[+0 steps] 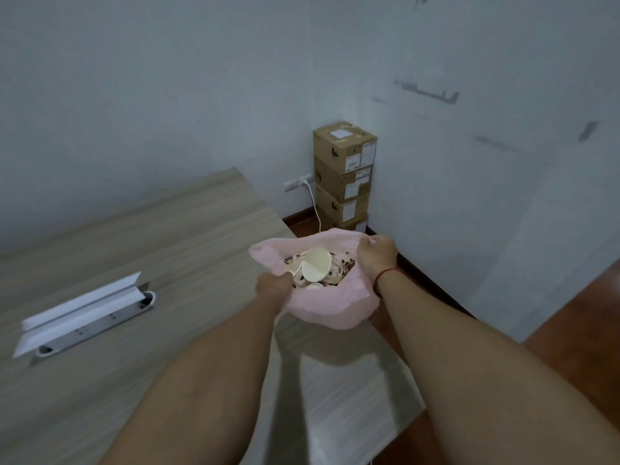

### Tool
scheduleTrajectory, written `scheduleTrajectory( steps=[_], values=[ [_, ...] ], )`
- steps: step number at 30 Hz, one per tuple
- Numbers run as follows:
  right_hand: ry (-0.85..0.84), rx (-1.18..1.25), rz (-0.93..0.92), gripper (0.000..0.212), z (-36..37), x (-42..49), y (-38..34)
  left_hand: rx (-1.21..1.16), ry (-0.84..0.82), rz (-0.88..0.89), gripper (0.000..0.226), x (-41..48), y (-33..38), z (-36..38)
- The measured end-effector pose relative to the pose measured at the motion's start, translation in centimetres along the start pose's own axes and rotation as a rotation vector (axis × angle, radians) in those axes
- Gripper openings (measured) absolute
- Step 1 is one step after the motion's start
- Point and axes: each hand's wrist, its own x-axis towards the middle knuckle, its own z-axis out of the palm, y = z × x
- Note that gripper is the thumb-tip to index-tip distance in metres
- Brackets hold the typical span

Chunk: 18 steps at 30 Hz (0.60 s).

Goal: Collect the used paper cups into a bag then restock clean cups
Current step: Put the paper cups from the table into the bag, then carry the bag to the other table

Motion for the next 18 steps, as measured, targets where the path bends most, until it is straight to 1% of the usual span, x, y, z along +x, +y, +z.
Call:
scheduleTrajectory(
  steps=[2,5,7,8,11,13,15,16,18],
  values=[
    [0.023,-0.020,-0.037,0.025,-1.5,0.7,-1.0,0.088,0.013,0.105,0.048,-1.1,2.4,0.9],
    [0.057,-0.030,-0.076,0.028,-4.3,2.0,-2.2,0.189,0.042,0.272,0.055,-2.6,6.2,1.9],
    [0.110,-0.022,-0.091,0.031,-6.7,2.9,-2.6,0.274,0.105,0.405,0.059,-3.4,8.3,2.4],
    [0.139,-0.015,-0.092,0.031,-7.8,3.4,-2.6,0.314,0.147,0.444,0.059,-3.5,9.2,2.6],
    [0.219,0.024,-0.074,0.027,-11.5,4.4,-2.4,0.405,0.222,0.532,0.051,-4.2,11.6,3.6],
    [0.257,0.031,-0.054,0.032,-13.6,4.9,-1.9,0.426,0.237,0.572,0.043,-4.7,13.0,4.5],
    [0.267,0.031,-0.046,0.033,-15.7,5.3,-1.1,0.385,0.183,0.612,0.039,-5.5,14.2,6.1],
    [0.244,0.028,-0.041,0.036,-16.6,5.3,-0.8,0.360,0.124,0.630,0.039,-5.9,14.7,7.2],
    [0.146,-0.051,-0.014,0.048,-18.9,4.8,0.0,0.337,-0.024,0.653,0.042,-7.3,15.4,10.0]
  ],
)
